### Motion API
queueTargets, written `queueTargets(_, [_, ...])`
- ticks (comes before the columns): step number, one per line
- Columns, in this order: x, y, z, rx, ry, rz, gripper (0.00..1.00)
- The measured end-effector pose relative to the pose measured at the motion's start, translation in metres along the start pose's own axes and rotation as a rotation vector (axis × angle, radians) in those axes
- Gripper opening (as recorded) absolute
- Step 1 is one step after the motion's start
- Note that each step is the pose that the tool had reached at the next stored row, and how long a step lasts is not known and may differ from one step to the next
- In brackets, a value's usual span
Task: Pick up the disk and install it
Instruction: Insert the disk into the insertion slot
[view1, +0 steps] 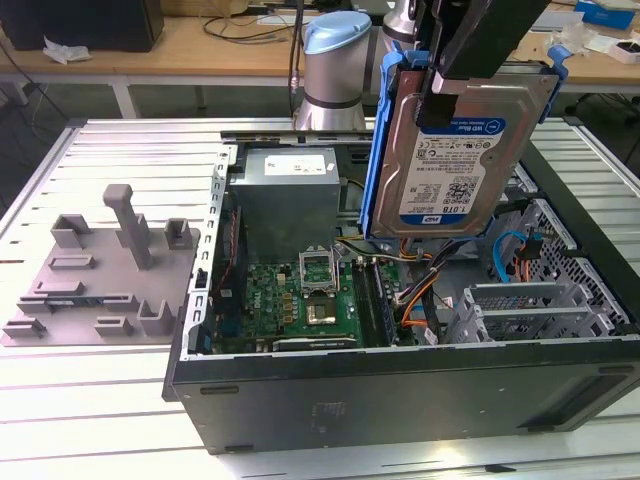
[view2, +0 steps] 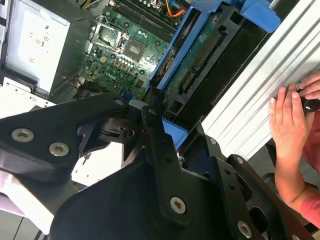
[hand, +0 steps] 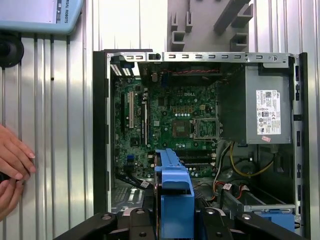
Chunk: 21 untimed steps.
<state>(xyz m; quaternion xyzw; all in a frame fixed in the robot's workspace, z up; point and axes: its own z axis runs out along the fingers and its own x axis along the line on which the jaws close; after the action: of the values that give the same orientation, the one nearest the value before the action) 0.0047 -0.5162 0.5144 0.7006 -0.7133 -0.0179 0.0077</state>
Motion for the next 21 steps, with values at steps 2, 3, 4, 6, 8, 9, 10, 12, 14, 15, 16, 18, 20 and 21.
queueTargets(2, [0.0000,0.0000,0.0000,0.0000,0.0000,0.000,0.37])
queueTargets(3, [0.0000,0.0000,0.0000,0.0000,0.0000,0.000,0.37])
queueTargets(4, [0.0000,0.0000,0.0000,0.0000,0.0000,0.000,0.37])
queueTargets(6, [0.0000,0.0000,0.0000,0.0001,-0.0002,0.000,0.37])
queueTargets(8, [0.0001,0.0001,0.0000,0.0000,-0.0033,0.000,0.37])
queueTargets(9, [0.0002,0.0001,0.0000,-0.0001,-0.0054,0.000,0.37])
queueTargets(10, [0.0002,0.0000,0.0000,-0.0001,-0.0087,-0.001,0.37])
queueTargets(12, [0.0003,0.0000,0.0000,-0.0002,-0.0128,-0.001,0.37])
queueTargets(14, [0.0007,0.0000,0.0000,-0.0003,-0.0163,-0.002,0.37])
queueTargets(15, [0.0011,0.0000,0.0000,-0.0003,-0.0168,-0.002,0.37])
queueTargets(16, [0.0019,-0.0004,0.0000,-0.0003,-0.0170,-0.002,0.37])
queueTargets(18, [0.0043,-0.0014,-0.0001,-0.0003,-0.0177,-0.002,0.37])
queueTargets(20, [0.0056,-0.0024,-0.0002,-0.0003,-0.0184,-0.002,0.37])
queueTargets(21, [0.0061,-0.0030,-0.0002,-0.0003,-0.0187,-0.002,0.37])
